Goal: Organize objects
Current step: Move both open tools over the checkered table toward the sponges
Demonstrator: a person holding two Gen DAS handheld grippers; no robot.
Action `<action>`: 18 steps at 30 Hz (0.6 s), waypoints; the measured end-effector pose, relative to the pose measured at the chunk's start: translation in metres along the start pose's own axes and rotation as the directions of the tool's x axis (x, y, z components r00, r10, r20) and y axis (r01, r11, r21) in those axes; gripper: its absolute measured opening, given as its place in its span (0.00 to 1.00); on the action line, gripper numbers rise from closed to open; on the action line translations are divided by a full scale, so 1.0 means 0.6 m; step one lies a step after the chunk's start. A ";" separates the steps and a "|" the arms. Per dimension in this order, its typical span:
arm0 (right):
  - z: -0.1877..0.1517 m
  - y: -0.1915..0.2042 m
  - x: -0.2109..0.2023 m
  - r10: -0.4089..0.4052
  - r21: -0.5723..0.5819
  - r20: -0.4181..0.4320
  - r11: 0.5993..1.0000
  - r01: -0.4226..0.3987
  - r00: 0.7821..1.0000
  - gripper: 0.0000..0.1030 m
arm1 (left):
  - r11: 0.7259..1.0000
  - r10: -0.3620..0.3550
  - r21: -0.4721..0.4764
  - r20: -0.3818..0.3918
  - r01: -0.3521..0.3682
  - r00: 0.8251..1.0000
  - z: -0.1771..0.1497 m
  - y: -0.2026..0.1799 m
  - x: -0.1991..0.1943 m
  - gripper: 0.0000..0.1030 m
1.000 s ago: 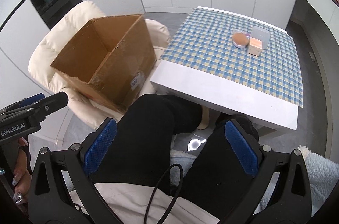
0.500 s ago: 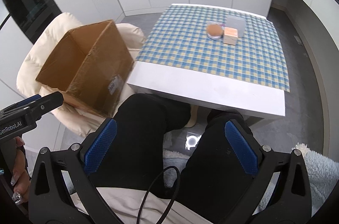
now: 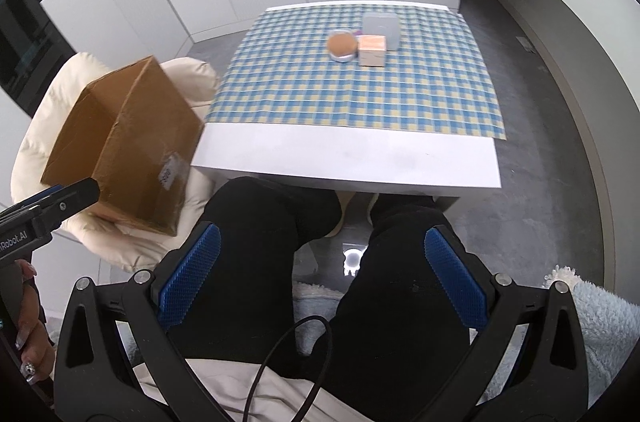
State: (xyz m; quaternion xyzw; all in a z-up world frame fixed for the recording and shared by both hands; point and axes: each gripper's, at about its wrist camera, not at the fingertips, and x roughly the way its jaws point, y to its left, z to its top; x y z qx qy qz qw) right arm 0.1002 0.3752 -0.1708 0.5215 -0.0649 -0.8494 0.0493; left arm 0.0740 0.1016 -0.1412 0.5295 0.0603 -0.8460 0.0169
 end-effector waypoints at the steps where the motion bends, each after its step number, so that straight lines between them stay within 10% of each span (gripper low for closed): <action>1: -0.001 -0.006 0.000 -0.004 0.007 0.000 1.000 0.004 1.000 1.00 | 1.000 -0.004 0.004 -0.003 0.004 1.000 0.002 -0.004 0.003 0.90; 18: 0.006 -0.076 0.023 -0.063 0.095 -0.015 0.993 0.064 0.998 1.00 | 0.999 -0.015 0.052 -0.018 0.016 1.000 0.032 -0.056 0.043 0.90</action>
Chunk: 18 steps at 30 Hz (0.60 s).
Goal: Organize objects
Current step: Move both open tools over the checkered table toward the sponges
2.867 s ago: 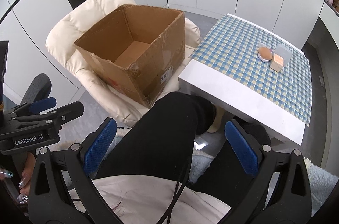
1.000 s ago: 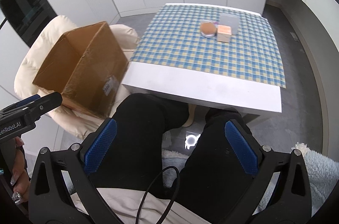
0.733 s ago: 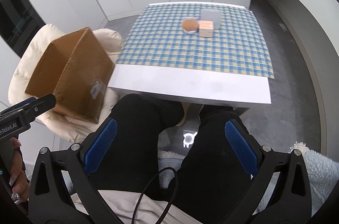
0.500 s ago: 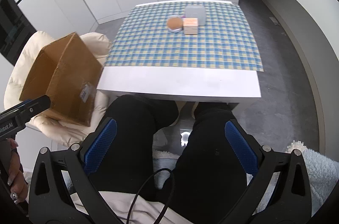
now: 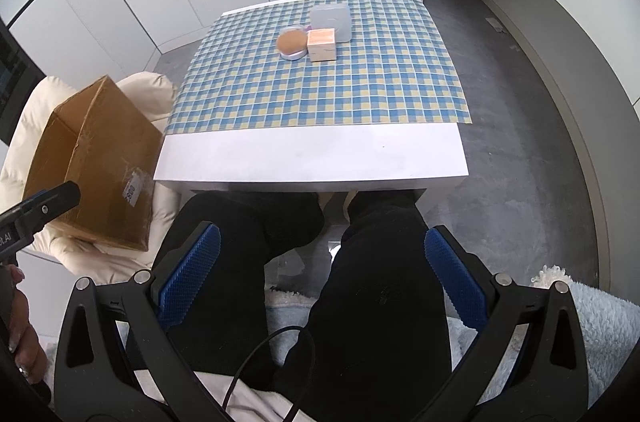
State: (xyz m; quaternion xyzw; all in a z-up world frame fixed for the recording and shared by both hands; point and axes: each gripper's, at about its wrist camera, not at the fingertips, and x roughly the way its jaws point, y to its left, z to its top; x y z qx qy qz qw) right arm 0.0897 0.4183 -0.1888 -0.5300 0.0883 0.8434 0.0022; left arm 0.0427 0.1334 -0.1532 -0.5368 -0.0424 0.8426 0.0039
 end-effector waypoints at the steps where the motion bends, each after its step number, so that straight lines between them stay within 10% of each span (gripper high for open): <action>1: 0.003 -0.002 0.002 0.004 0.007 0.000 1.000 -0.004 1.000 1.00 | 1.000 0.003 0.003 -0.001 -0.003 1.000 0.003 -0.001 0.005 0.90; 18: 0.103 -0.032 0.101 -0.039 0.037 -0.008 0.999 0.039 0.999 1.00 | 0.999 0.011 -0.052 0.022 -0.010 1.000 0.105 -0.021 0.098 0.90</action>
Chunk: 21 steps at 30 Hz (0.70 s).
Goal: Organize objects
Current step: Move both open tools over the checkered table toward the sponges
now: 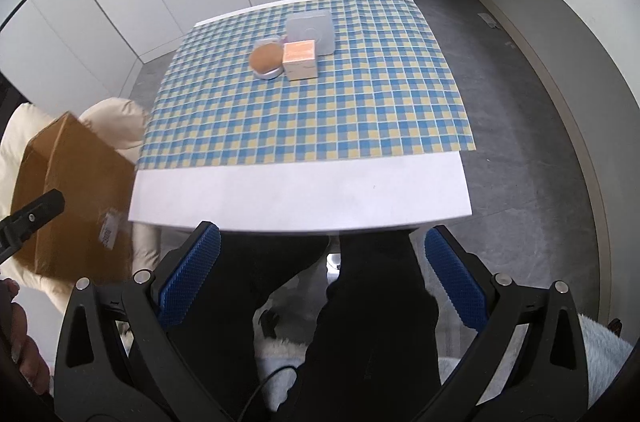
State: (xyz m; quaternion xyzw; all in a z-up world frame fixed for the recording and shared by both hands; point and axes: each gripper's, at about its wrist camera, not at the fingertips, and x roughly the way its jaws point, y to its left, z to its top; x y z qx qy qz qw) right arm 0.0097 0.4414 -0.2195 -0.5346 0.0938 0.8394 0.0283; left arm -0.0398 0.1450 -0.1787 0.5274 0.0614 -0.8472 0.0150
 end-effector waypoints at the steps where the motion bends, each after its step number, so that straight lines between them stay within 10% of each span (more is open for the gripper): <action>1: 0.007 -0.001 0.008 -0.004 0.001 0.001 1.000 0.004 1.000 1.00 | 1.000 0.003 -0.001 0.000 -0.003 1.000 0.008 -0.004 0.010 0.90; 21: 0.175 -0.003 0.247 -0.024 -0.032 0.023 0.999 0.025 0.999 1.00 | 1.000 0.016 0.010 -0.102 -0.015 0.995 0.112 -0.076 0.259 0.90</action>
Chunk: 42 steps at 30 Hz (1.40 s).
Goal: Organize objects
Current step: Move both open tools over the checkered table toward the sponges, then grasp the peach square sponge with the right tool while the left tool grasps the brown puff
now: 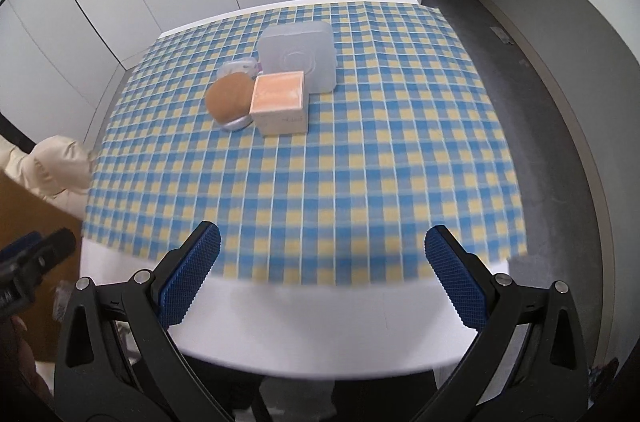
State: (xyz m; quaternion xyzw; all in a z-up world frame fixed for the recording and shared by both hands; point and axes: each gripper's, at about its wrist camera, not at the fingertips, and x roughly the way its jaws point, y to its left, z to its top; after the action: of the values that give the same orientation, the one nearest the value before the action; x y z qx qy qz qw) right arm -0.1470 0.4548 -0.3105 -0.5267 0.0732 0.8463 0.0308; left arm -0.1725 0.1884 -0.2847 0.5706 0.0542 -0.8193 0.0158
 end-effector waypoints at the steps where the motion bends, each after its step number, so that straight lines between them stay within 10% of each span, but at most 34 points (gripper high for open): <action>1: 0.008 0.000 0.013 0.000 -0.003 0.000 1.000 0.000 1.000 1.00 | 1.000 0.000 0.001 -0.006 0.000 1.000 0.006 -0.005 0.012 0.90; 21: 0.112 0.076 0.199 -0.001 -0.095 0.075 0.995 0.008 0.997 1.00 | 1.000 -0.015 -0.023 -0.055 0.014 0.998 0.094 -0.043 0.144 0.90; 26: 0.127 0.086 0.221 -0.071 -0.131 0.095 0.988 0.083 0.993 0.53 | 1.000 -0.030 0.007 -0.052 0.030 0.998 0.110 -0.066 0.154 0.90; 40: 0.109 -0.038 0.199 -0.081 0.011 0.085 0.997 0.080 0.993 0.53 | 0.987 -0.031 0.155 -0.064 0.041 0.997 0.196 -0.190 0.235 0.89; 42: 0.109 -0.036 0.199 -0.077 0.009 0.086 0.997 0.077 0.993 0.53 | 0.983 -0.029 0.182 -0.042 0.036 0.999 0.206 -0.202 0.237 0.74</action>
State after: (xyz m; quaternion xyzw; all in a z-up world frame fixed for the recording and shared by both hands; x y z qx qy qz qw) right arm -0.2553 0.4835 -0.3911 -0.4920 0.0540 0.8663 0.0682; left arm -0.3480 0.3008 -0.3667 0.5846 -0.0114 -0.8097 -0.0511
